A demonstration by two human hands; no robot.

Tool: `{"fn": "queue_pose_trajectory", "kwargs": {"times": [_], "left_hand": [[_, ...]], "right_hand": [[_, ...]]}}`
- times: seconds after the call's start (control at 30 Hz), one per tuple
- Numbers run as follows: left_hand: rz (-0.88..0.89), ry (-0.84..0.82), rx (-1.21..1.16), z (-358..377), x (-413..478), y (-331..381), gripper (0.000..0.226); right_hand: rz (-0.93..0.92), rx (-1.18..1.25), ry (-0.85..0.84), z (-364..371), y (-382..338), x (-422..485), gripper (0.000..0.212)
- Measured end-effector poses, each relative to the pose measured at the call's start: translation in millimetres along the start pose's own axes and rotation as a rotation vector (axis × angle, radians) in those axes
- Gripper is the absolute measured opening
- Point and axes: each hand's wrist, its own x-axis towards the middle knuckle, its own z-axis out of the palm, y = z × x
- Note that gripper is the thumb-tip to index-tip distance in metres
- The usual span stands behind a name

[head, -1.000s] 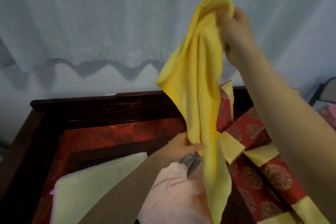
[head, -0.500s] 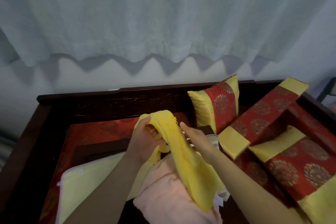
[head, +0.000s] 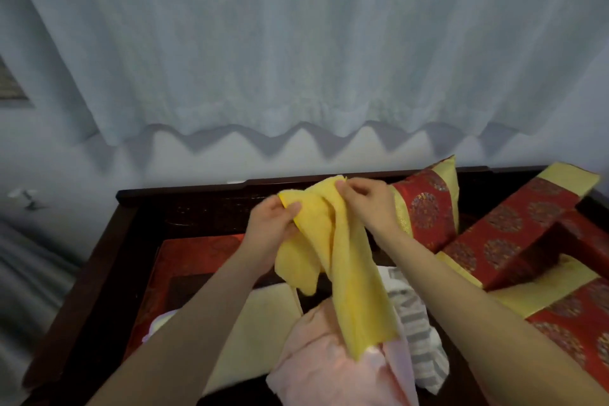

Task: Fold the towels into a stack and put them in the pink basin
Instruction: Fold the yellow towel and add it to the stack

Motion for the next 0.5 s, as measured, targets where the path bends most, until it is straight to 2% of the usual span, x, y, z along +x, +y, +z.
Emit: {"fn": "queue_pose_trajectory", "kwargs": {"times": [0.13, 0.23, 0.4, 0.43, 0.5], "left_hand": [[0.182, 0.279, 0.095, -28.8, 39.7, 72.1, 0.002], [0.271, 0.387, 0.133, -63.8, 56.4, 124.7, 0.011], [0.336, 0.33, 0.231, -80.3, 50.8, 167.0, 0.009], [0.33, 0.292, 0.223, -80.0, 44.5, 169.1, 0.003], [0.293, 0.177, 0.22, -85.7, 28.4, 163.8, 0.012]], "right_hand": [[0.037, 0.088, 0.232, -37.2, -47.8, 47.8, 0.026], [0.09, 0.208, 0.355, -66.4, -69.1, 76.5, 0.028], [0.125, 0.421, 0.28, -70.9, -87.4, 84.9, 0.024], [0.128, 0.438, 0.253, -67.5, -87.8, 81.6, 0.024], [0.145, 0.401, 0.19, -59.9, -80.6, 70.1, 0.023]]}}
